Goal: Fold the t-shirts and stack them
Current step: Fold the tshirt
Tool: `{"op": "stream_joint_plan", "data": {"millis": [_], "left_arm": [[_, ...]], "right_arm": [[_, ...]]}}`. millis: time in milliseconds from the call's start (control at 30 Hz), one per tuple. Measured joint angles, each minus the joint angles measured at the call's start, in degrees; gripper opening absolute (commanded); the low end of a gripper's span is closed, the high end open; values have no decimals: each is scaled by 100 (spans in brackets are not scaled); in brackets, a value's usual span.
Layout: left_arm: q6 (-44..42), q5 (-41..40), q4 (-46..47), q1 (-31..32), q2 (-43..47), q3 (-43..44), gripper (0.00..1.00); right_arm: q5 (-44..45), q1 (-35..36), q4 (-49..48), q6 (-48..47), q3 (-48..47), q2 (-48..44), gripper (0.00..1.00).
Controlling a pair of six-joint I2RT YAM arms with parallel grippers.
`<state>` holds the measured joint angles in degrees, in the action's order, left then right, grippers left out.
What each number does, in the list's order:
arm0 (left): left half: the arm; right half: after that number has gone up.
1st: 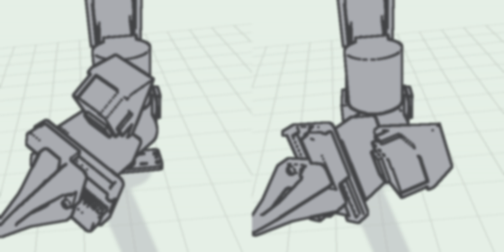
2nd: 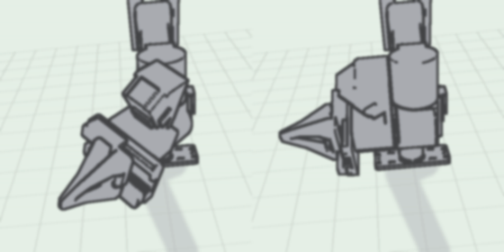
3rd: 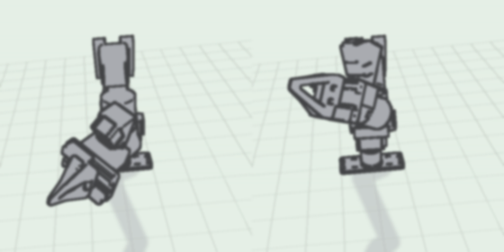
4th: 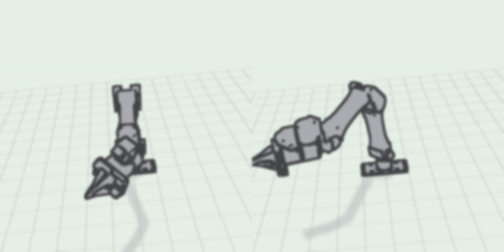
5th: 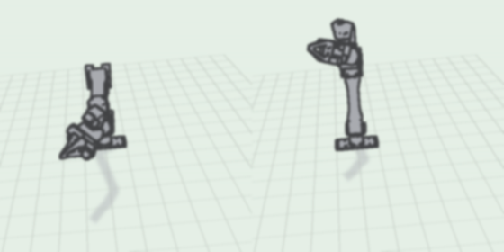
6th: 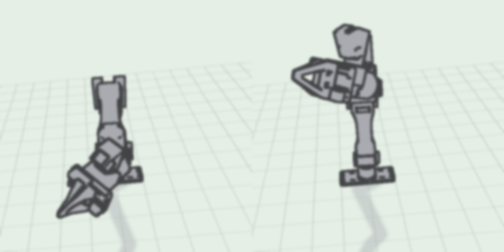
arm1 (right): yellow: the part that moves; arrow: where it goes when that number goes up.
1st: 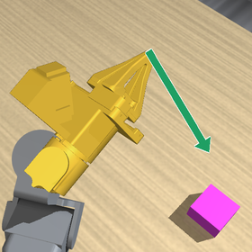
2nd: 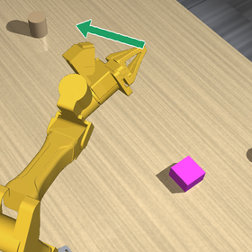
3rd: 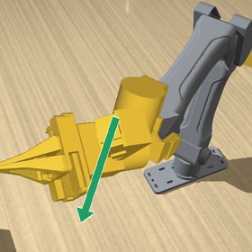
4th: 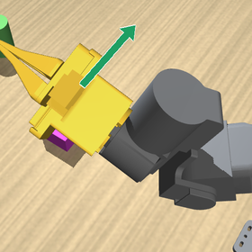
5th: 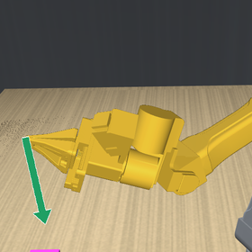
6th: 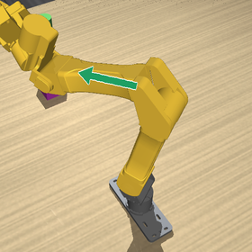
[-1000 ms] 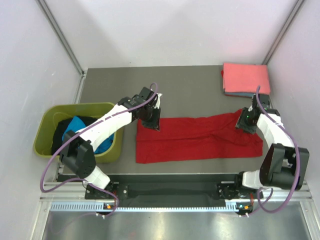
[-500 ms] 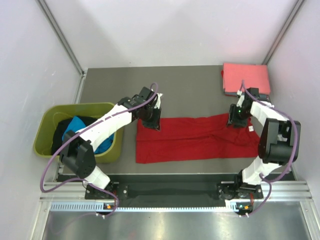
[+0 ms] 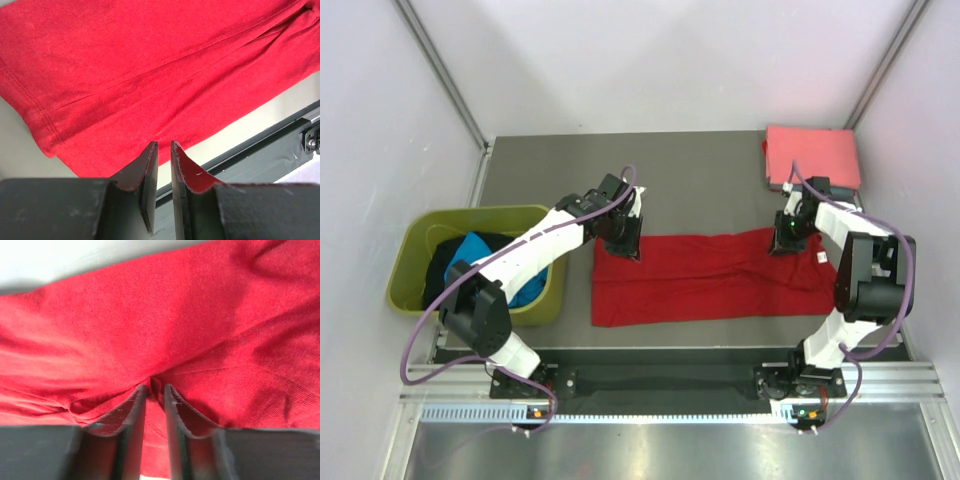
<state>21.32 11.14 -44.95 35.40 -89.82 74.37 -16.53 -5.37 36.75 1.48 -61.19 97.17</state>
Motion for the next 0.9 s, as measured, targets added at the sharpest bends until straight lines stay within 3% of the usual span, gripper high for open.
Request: {"op": "stream_joint_plan", "data": {"millis": [267,433,833,900], "left_arm": [[87,81,33,2,0,0,22],[284,289,308,52,0,-92,22],[879,444,931,433,-221,-334,22],[935,444,1025,529,-323,-334,22]], "right_arm": [[267,278,-103,282,439,-678,4],[503,645,-125,564,957,-1593,3],[931,1401,136,1657,1742,-3075,16],[890,1405,197,1893,1888,-3174,24]]}}
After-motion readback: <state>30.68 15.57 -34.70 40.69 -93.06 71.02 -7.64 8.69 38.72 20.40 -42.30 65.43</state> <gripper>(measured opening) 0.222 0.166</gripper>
